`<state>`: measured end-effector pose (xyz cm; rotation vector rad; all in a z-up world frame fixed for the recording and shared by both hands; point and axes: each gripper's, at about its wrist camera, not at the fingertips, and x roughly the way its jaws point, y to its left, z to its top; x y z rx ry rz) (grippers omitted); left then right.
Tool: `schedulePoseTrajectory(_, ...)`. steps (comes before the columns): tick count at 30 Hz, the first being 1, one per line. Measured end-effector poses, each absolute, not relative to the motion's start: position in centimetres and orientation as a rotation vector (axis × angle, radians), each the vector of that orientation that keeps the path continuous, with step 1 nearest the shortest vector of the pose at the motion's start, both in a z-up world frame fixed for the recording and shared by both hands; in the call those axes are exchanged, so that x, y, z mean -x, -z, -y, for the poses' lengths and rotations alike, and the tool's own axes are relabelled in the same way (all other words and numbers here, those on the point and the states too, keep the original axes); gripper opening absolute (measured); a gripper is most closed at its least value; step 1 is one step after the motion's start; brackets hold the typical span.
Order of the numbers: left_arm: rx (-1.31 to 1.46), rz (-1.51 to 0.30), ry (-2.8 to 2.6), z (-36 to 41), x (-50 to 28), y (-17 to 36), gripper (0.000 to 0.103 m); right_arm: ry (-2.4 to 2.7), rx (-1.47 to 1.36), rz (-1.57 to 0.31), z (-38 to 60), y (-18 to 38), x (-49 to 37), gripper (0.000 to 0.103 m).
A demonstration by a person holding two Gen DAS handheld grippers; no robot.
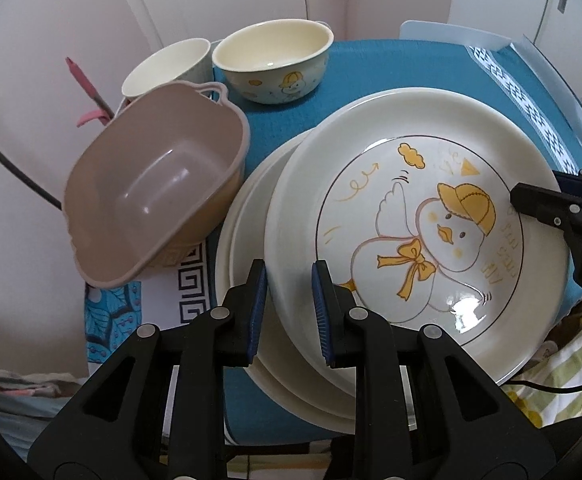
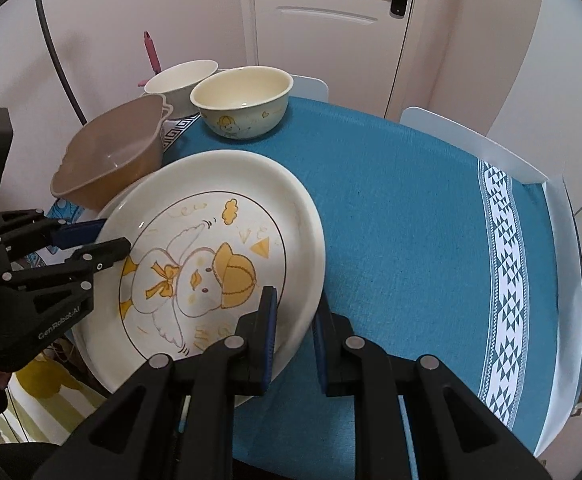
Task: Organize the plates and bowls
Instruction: 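Lower the duck-print plate onto the plate stack with both grippers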
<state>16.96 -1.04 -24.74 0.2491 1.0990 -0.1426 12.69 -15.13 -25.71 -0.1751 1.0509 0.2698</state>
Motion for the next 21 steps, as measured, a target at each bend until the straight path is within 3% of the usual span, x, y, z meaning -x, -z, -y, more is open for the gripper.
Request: schedulePoseTrajectory(21, -0.325, -1.095, 0.081, 1.6, -16.6, 24.3, 0.019, -0.232, 0.289, -1.074, 13.7, 26.0, -13.0, 0.016)
